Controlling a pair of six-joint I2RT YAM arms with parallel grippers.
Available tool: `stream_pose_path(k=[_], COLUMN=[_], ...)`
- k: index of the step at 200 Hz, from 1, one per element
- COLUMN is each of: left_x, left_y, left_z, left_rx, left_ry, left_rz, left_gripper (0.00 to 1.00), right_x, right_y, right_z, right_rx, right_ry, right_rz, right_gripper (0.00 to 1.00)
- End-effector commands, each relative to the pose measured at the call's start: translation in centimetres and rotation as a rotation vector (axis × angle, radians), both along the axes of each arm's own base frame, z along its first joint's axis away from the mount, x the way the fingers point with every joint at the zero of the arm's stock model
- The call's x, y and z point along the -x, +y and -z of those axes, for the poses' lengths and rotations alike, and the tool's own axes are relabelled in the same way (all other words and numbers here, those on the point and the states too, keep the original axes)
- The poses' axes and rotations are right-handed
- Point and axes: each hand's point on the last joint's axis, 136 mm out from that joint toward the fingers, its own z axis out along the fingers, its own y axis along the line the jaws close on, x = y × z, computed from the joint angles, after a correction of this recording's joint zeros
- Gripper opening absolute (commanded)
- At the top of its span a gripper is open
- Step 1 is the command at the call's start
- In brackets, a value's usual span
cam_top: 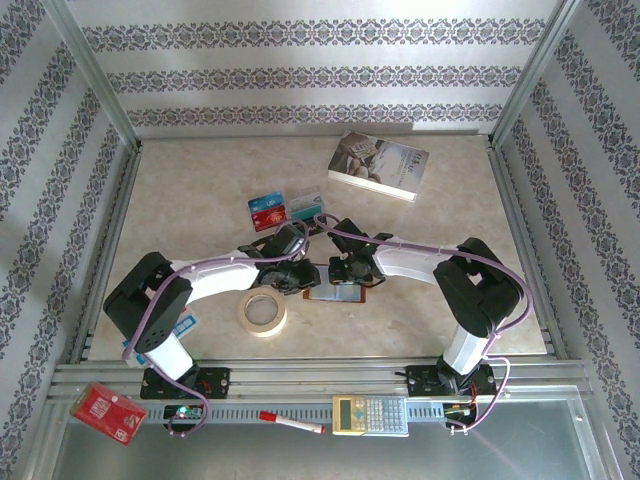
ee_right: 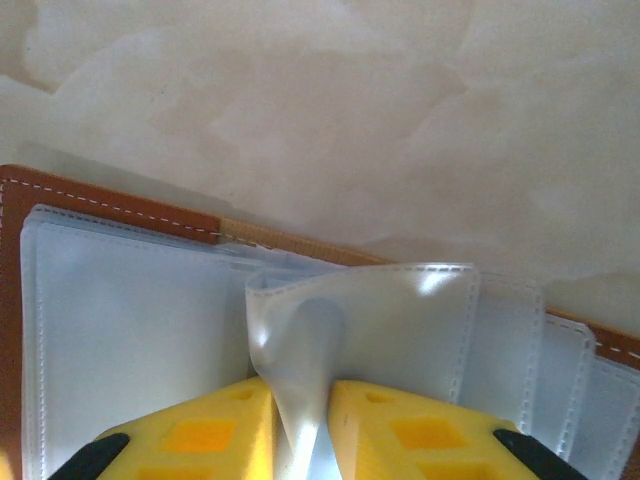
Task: Take the credit cards out of the card holder
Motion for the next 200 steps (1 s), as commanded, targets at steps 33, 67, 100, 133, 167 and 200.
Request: stream_pose_path(k=[33, 67, 100, 133, 167, 200], left_x=[-0.3, -0.4, -0.4, -0.5, -0.8, -0.9], left_y=[0.1, -1.2, -2.5, -3.1, -3.3, -3.9], left_z=[1.1, 1.2, 0.5, 0.0, -0.8, -1.5], left_rx=[-0.038, 0.027, 0.097, 0.125, 0.137, 0.169], left_ry=[0.033, 0.04, 0.037, 0.029, 0.002, -0.012], left_rz=[-0.019, 0.001, 0.027, 0.045, 0.061, 0.08], left_gripper=[0.25, 0.23, 0.23, 0.23, 0.2, 0.2], right_x=[3.6, 3.7, 3.7, 3.7, 3.7, 3.7], right_y=[-5.1, -5.0, -5.0, -4.9, -4.8, -4.8], right_z=[6.2, 6.3, 6.3, 6.3, 6.2, 6.2], right_rx=[0.227, 0.225, 0.222, 0.212, 0.205, 0.195], right_ry=[0.146, 0.146, 0.146, 0.146, 0.147, 0.147], right_rz=[0.031, 0.03, 0.031, 0.032, 0.034, 0.04], right_gripper=[0.29, 0.29, 0.28, 0.28, 0.28, 0.28])
